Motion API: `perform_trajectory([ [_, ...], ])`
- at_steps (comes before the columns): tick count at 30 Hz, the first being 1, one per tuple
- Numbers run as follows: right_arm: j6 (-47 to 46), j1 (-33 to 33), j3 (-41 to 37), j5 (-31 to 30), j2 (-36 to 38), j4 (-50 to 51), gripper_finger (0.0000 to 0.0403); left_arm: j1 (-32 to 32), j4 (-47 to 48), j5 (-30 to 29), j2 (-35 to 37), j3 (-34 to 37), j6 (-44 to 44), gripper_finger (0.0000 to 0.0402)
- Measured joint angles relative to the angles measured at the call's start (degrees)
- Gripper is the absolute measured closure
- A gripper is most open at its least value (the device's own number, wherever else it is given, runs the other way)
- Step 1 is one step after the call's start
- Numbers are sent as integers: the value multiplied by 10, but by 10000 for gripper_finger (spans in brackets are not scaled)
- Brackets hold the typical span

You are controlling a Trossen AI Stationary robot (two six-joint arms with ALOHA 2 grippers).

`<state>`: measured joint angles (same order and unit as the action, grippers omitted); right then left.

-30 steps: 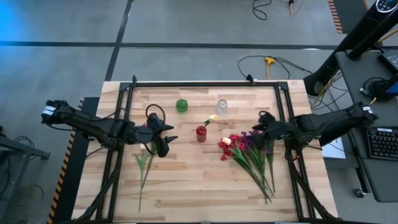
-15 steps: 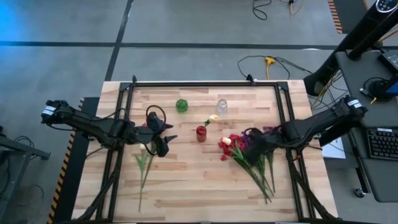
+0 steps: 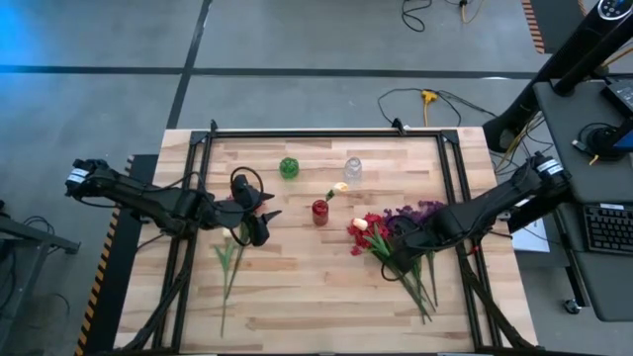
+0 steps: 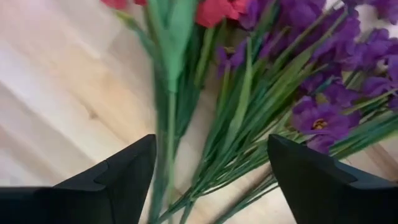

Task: Sort flowers into vase by color
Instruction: Put the purple flowers into the transparent vase

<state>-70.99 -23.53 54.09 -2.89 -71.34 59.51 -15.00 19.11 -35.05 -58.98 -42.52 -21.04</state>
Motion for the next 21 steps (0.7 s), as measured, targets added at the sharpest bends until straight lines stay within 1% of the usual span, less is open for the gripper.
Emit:
perform_trajectory([
  [4,0,2,-12,-4,-11,0,74,0,0,0,0,0,0,190],
  [9,0,3,-13,-40,-26,0,52,0,-1,-3,0,0,7,190],
  [15,1,3,-17,-46,-52,-2,49,0,-1,-4,0,0,8,190],
  [21,22,3,-18,-48,-82,-5,49,0,-1,-4,0,0,8,190],
])
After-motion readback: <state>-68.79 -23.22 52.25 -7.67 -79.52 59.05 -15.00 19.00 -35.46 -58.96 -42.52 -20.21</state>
